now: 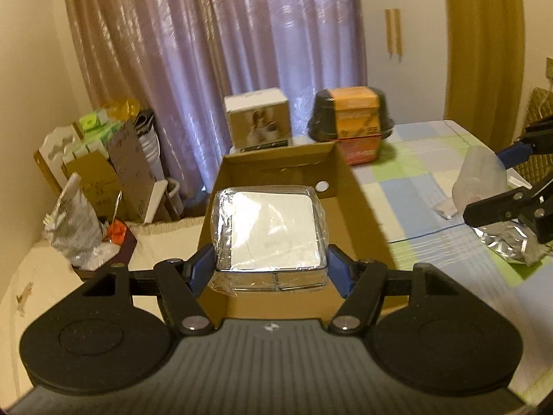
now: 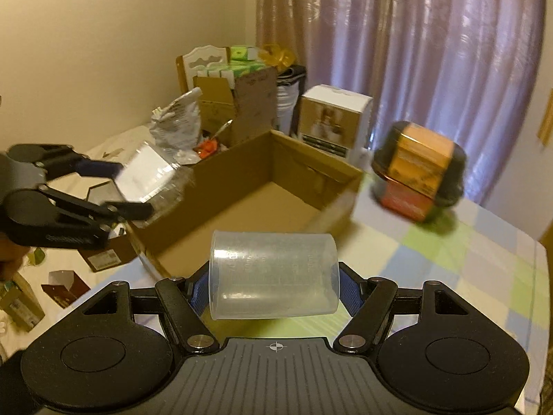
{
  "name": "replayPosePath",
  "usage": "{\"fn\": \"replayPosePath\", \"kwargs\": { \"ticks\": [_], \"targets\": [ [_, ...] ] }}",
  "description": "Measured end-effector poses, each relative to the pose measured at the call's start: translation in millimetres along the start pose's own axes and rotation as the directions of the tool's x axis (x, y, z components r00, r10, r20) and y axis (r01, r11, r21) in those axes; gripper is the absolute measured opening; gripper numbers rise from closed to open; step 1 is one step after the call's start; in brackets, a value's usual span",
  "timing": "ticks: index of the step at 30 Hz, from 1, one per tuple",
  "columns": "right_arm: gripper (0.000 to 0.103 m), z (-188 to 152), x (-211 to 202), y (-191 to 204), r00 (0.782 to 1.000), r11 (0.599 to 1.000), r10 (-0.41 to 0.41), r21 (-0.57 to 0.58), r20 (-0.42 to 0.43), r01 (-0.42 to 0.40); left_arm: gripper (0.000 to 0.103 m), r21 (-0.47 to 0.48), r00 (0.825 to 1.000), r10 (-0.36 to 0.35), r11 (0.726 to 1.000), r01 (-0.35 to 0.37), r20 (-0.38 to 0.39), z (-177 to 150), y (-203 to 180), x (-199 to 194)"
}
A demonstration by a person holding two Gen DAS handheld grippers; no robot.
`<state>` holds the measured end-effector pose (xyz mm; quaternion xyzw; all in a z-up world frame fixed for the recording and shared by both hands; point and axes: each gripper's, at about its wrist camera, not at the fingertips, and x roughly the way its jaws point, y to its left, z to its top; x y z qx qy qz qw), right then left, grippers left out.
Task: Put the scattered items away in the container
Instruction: 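Carry both items over the cardboard box and open both tools to drop them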
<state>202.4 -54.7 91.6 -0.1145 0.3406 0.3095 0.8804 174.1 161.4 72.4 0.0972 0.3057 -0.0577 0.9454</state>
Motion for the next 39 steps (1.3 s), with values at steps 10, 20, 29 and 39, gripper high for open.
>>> {"fn": "replayPosePath", "kwargs": {
  "ticks": [10, 20, 29, 39],
  "targets": [
    [0.074, 16, 45, 8, 1.0, 1.0, -0.013, -0.001, -0.017, 0.013, 0.085, 0.044, 0.999, -0.008, 0.999, 0.01, -0.044, -16, 12, 50],
    [0.074, 22, 72, 26, 1.0, 1.0, 0.015, -0.024, -0.024, -0.015, 0.085, -0.013, 0.999, 0.034, 0.999, -0.034, -0.015, -35, 37, 22],
    [0.074, 29, 100, 43, 0.998, 0.999, 0.033, -0.028, -0.046, -0.034, 0.085, -0.027, 0.999, 0.041, 0.999, -0.041, -0.018, -40, 41, 14],
    [0.074, 25, 116, 43, 0.997, 0.999, 0.048, -0.023, -0.064, -0.049, 0.086, -0.032, 0.999, 0.036, 0.999, -0.037, -0.016, -38, 40, 17]
  ]
}}
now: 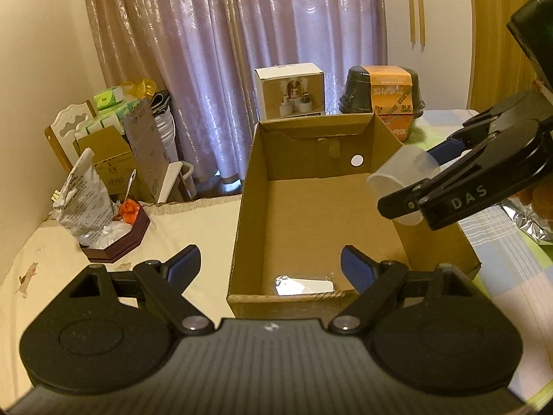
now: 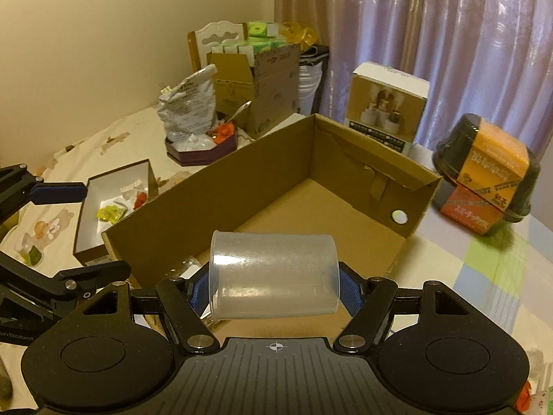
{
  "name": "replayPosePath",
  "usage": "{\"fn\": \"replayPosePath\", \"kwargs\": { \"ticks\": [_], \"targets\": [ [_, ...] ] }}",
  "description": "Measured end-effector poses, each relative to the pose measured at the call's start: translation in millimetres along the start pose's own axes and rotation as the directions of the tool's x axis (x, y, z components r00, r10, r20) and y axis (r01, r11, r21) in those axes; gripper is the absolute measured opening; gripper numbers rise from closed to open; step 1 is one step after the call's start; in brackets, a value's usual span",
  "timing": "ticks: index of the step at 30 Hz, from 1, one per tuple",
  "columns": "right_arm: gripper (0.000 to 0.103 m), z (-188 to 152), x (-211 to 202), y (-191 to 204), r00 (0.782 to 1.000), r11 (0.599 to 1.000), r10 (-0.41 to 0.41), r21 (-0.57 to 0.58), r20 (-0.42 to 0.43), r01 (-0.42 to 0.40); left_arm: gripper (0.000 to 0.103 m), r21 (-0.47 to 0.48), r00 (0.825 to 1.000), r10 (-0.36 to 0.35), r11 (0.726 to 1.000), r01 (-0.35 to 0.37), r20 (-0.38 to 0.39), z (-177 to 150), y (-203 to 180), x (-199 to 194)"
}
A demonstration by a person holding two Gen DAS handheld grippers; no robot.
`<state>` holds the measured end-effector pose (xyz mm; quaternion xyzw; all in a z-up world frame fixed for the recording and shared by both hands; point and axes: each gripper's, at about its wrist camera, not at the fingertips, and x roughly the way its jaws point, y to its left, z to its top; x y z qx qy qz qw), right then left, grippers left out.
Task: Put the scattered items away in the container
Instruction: 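Carry both items over the cardboard box and open both tools to drop them, then move both tools back over the remaining items on the table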
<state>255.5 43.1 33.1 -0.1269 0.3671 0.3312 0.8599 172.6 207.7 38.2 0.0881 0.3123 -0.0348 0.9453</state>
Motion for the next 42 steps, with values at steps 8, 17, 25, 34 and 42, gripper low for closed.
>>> {"fn": "replayPosePath", "kwargs": {
  "ticks": [8, 17, 25, 34, 42],
  "targets": [
    [0.102, -7, -6, 0, 0.997, 0.999, -0.037, -0.02, 0.074, 0.038, 0.087, 0.0, 1.0, 0.009, 1.0, -0.009, -0.005, -2, 0, -1],
    [0.102, -8, -38, -14, 0.992, 0.998, -0.069, 0.01, 0.109, 0.068, 0.087, 0.002, 1.0, 0.004, 1.0, -0.004, -0.003, 0, -6, -10],
    [0.102, -29, -84, -31, 0.985, 0.993, -0.106, 0.074, 0.137, 0.096, 0.089, 0.019, 1.0, -0.004, 1.0, 0.003, 0.02, 10, -21, -24],
    [0.102, -124, -151, -69, 0.976, 0.958, -0.196, 0.231, 0.097, 0.17, 0.095, 0.053, 0.993, -0.062, 0.997, 0.058, 0.095, 33, -64, -53],
    [0.102, -228, -198, -116, 0.945, 0.862, -0.322, 0.395, -0.056, 0.317, 0.099, 0.115, 0.972, -0.209, 0.974, 0.196, 0.111, 47, -147, -60]
  ]
}}
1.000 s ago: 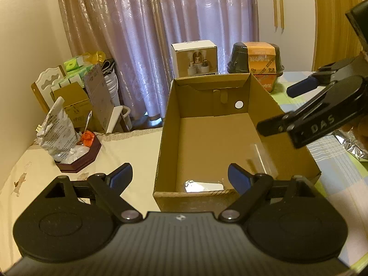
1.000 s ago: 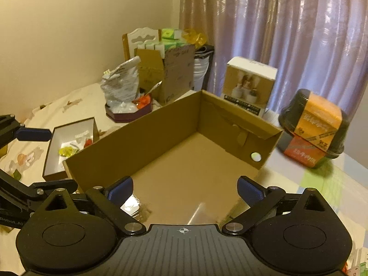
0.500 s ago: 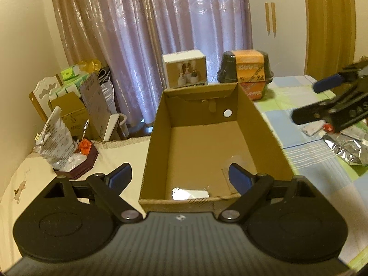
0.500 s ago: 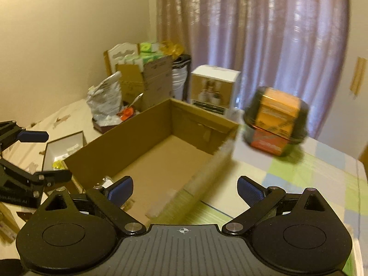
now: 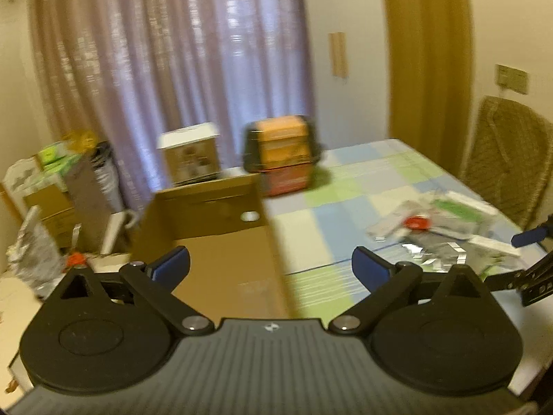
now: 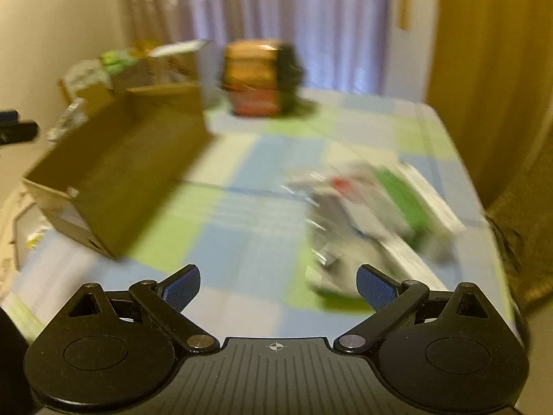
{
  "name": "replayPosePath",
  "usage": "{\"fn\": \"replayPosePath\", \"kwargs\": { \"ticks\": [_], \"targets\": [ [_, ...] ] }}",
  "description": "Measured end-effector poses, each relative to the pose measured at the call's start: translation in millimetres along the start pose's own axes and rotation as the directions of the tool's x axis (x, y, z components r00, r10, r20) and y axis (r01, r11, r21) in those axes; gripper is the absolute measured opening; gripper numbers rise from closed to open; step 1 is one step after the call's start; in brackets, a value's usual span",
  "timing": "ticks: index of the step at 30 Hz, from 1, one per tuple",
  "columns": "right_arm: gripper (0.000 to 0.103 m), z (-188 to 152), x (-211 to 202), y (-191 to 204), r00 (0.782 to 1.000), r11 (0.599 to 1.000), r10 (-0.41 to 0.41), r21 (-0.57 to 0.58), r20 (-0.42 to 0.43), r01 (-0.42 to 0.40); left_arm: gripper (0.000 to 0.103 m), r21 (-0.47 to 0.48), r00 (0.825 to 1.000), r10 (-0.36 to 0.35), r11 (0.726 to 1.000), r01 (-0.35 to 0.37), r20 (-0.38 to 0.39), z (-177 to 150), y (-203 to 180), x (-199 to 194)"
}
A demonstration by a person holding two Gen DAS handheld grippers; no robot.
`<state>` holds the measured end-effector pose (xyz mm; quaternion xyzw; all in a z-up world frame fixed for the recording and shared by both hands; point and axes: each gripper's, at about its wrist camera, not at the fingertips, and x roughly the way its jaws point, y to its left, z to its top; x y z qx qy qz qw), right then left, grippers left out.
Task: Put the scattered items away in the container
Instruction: 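Move both tools back over the remaining items on the table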
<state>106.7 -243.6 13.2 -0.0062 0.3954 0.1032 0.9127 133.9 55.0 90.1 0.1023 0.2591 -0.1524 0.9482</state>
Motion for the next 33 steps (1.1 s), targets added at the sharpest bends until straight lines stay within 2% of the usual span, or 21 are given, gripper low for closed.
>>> {"fn": "replayPosePath", "kwargs": {
  "ticks": [4, 8, 14, 17, 24, 33],
  "targets": [
    [0.102, -21, -11, -45, 0.997, 0.997, -0.072, 0.036, -0.021, 0.073, 0.099, 0.017, 0.996, -0.082, 0.996, 0.083, -0.031, 1, -43, 19],
    [0.102, -31, -20, -80, 0.993, 0.99, -0.115, 0.08, -0.016, 0.116, 0.099, 0.023, 0.985, -0.154, 0.987, 0.157, -0.075, -4, -91, 43],
    [0.102, -38, -21, -112, 0.982, 0.972, -0.189, 0.142, -0.004, 0.188, 0.097, -0.002, 0.959, -0.241, 0.97, 0.244, -0.15, -8, -156, 87],
    [0.102, -40, -16, -128, 0.983, 0.964, -0.184, 0.195, -0.015, 0.183, 0.092, -0.018, 0.94, -0.279, 0.96, 0.281, -0.194, -11, -186, 114],
    [0.102, -41, -6, -149, 0.978, 0.942, -0.204, 0.265, -0.03, 0.205, 0.092, -0.083, 0.926, -0.261, 0.965, 0.248, -0.274, -13, -231, 175],
    [0.102, -46, 7, -163, 0.973, 0.928, -0.225, 0.294, -0.051, 0.23, 0.091, -0.14, 0.904, -0.212, 0.975, 0.171, -0.371, -18, -254, 237]
  ]
}}
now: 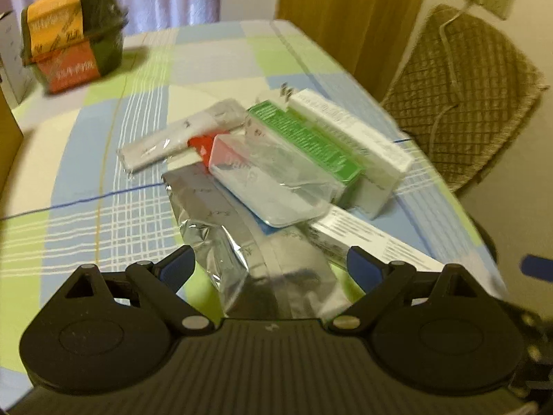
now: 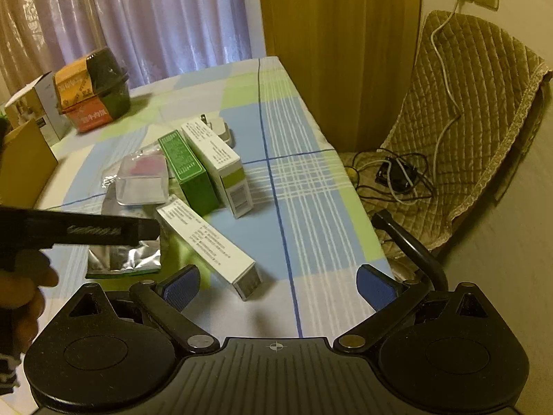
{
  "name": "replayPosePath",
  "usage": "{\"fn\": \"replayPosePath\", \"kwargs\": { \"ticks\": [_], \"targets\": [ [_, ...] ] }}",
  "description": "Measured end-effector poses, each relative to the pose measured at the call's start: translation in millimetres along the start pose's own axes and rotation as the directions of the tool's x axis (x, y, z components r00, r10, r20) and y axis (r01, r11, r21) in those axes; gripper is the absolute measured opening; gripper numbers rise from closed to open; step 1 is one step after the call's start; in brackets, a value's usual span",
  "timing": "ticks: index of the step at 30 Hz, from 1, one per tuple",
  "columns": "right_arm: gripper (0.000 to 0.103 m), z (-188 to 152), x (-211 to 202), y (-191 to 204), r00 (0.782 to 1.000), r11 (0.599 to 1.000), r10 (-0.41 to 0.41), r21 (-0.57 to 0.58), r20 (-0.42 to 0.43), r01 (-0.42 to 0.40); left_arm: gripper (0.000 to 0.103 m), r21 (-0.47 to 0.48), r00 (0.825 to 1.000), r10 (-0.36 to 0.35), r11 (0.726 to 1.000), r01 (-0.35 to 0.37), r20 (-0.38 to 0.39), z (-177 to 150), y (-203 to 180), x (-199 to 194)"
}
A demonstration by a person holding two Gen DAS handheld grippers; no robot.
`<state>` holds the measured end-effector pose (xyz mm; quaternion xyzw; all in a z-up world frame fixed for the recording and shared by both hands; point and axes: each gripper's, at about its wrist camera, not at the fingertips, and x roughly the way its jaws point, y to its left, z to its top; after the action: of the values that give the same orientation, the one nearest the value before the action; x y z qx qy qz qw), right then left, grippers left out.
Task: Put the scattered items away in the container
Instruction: 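Move both tools back over the remaining items on the table, then grasp the silver foil pouch with the left tool while the right tool grasps a white box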
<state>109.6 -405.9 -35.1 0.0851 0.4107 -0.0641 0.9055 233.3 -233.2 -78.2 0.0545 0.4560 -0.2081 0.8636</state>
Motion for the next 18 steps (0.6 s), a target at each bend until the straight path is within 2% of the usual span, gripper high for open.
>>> {"fn": "replayPosePath", "kwargs": {
  "ticks": [4, 12, 15, 18],
  "targets": [
    [0.102, -1, 7, 0, 1.0, 1.0, 0.018, -0.001, -0.005, -0.018, 0.091, 0.023, 1.0, 0.009, 1.0, -0.008, -0.018, 0, 10, 7],
    [0.102, -3, 13, 4, 0.999, 0.999, 0.038, -0.02, -0.001, -0.038, 0.089, 0.061, 0.996, 0.082, 0.995, -0.08, -0.037, -13, 65, -20],
    [0.102, -3, 15, 9, 0.999, 0.998, 0.047, -0.031, -0.001, -0.047, 0.089, 0.161, 0.995, 0.097, 0.982, -0.098, 0.012, -6, 58, -28],
    [0.102, -3, 15, 15, 0.998, 0.998, 0.057, -0.041, 0.002, -0.057, 0.089, 0.267, 0.996, 0.074, 0.96, -0.082, 0.042, 4, 37, -23]
  ]
}}
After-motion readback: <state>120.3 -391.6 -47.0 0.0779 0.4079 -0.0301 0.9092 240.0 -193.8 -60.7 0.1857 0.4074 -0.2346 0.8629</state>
